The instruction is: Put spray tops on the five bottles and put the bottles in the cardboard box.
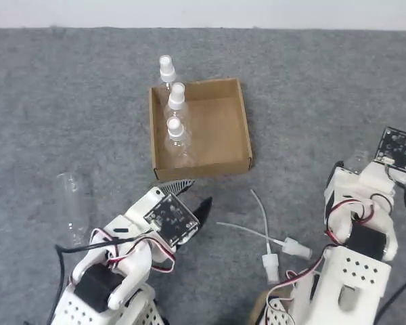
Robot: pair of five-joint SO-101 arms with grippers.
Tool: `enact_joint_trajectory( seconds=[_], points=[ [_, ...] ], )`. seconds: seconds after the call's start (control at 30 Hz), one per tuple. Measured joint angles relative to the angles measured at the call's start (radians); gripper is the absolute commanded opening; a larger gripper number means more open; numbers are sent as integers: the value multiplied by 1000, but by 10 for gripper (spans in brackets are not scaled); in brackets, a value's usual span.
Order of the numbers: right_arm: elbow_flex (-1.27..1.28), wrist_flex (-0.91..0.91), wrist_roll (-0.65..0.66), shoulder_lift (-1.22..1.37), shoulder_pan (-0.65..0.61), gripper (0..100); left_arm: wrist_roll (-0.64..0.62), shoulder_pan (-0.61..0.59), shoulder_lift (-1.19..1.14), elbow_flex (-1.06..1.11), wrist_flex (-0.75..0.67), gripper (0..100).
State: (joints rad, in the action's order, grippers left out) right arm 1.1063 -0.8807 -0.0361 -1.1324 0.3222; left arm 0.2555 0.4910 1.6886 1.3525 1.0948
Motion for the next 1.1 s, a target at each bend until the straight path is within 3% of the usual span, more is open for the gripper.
enact_joint_trajectory(
  seconds=[0.13,0.73,0.9,1.1],
  points=[
    [0,0,0,0,0,61,8,6,-9,0,0,148],
    [118,170,0,-5,0,62,40,35,-675,-63,-256,149],
    [118,172,0,-5,0,62,40,133,-806,-126,-261,148],
    [118,172,0,-5,0,62,86,163,-971,-245,-221,148]
  ],
)
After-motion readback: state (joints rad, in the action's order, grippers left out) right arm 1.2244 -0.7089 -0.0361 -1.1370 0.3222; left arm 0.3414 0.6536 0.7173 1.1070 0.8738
